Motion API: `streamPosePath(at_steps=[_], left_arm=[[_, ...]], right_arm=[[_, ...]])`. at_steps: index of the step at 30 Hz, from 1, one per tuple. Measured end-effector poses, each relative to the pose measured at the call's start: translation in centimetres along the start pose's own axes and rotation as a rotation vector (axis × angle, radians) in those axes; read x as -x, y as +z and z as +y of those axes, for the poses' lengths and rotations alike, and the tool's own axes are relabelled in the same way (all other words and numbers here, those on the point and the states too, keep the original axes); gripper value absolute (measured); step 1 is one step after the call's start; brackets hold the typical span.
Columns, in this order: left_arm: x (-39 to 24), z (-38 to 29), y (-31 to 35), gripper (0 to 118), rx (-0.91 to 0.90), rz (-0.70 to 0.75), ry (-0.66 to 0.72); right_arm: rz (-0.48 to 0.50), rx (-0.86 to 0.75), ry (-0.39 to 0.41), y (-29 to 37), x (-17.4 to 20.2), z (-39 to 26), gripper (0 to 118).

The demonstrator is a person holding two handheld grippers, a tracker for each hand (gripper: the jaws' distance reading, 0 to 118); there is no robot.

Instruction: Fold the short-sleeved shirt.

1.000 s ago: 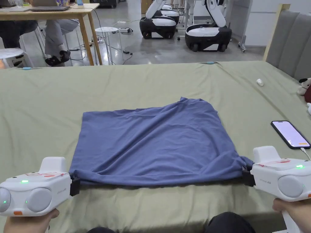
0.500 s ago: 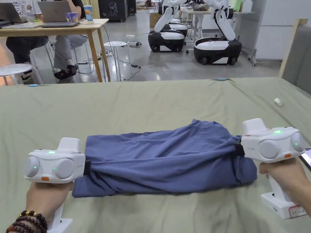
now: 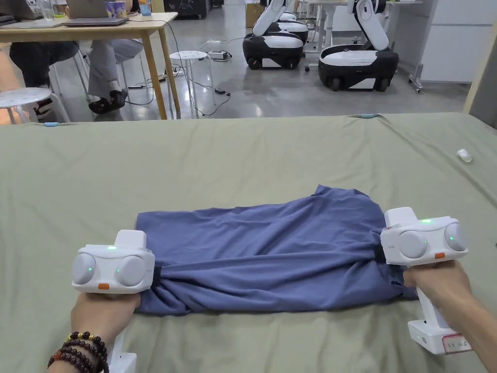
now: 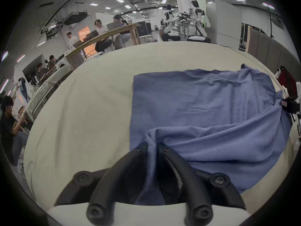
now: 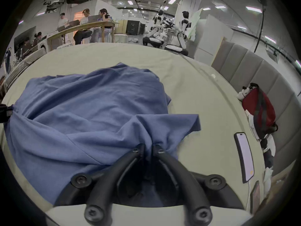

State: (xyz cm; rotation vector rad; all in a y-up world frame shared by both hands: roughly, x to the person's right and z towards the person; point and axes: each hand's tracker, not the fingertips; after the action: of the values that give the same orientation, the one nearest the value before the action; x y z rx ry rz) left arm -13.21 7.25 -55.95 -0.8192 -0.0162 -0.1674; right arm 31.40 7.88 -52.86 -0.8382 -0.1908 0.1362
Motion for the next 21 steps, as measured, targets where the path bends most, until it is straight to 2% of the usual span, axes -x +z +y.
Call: streamPosePath(at_steps=[1,2,3,4,5,7,10,11,12,13,14,15,16,17,19,21], left_arm=[[0.0,0.1,0.3,38,0.002,0.009,0.008],[0.0,0.2,0.6,70,-0.001,0.018,0.009],[-0.1,-0.1,1.8,89,-0.016,0.029,0.002],[-0.1,-0.2,2.4,107,-0.038,0.037,-0.007],[0.0,-0.4,3.3,114,-0.064,0.032,-0.015],[0.0,-0.9,5.7,113,-0.108,0.012,-0.013],[0.1,-2.7,9.7,113,-0.173,-0.010,0.006],[0.2,-3.5,10.7,111,-0.186,-0.013,0.008],[0.2,-4.5,11.9,101,-0.209,-0.022,0.010],[0.0,-5.3,12.8,84,-0.219,-0.019,0.003],[-0.1,-6.2,13.5,55,-0.226,-0.020,-0.002],[-0.3,-7.2,14.0,33,-0.232,-0.020,-0.009],[-0.4,-7.9,14.2,15,-0.240,-0.027,-0.019],[-0.5,-8.6,14.5,0,-0.248,-0.037,-0.035],[-0.9,-9.6,14.8,0,-0.262,-0.031,-0.039],[-0.8,-9.9,14.9,0,-0.255,-0.053,-0.022]], right_arm=[[-0.009,-0.011,-0.012,0.7,0.2,0.0,46],[-0.045,-0.027,-0.031,1.6,0.4,0.0,82],[-0.062,-0.046,-0.043,2.5,0.4,-0.1,102],[-0.062,-0.062,-0.049,3.4,0.5,-0.3,113],[-0.049,-0.088,-0.047,4.5,0.7,-0.5,114],[-0.009,-0.145,-0.039,7.2,1.0,-1.1,111],[0.001,-0.191,-0.032,11.7,1.8,-2.9,108],[0.033,-0.228,-0.023,13.4,2.1,-3.8,102],[0.061,-0.253,-0.010,14.9,2.4,-4.8,93],[0.068,-0.269,-0.007,15.1,2.7,-5.4,79],[0.058,-0.276,0.002,16.1,3.1,-6.2,52],[0.050,-0.288,0.013,16.8,3.4,-6.9,27],[0.042,-0.303,0.023,17.2,3.6,-7.3,10],[0.032,-0.318,0.036,17.7,3.9,-7.7,4],[0.041,-0.333,0.044,18.1,4.0,-8.3,0],[0.054,-0.326,0.014,19.0,3.9,-8.4,0]])
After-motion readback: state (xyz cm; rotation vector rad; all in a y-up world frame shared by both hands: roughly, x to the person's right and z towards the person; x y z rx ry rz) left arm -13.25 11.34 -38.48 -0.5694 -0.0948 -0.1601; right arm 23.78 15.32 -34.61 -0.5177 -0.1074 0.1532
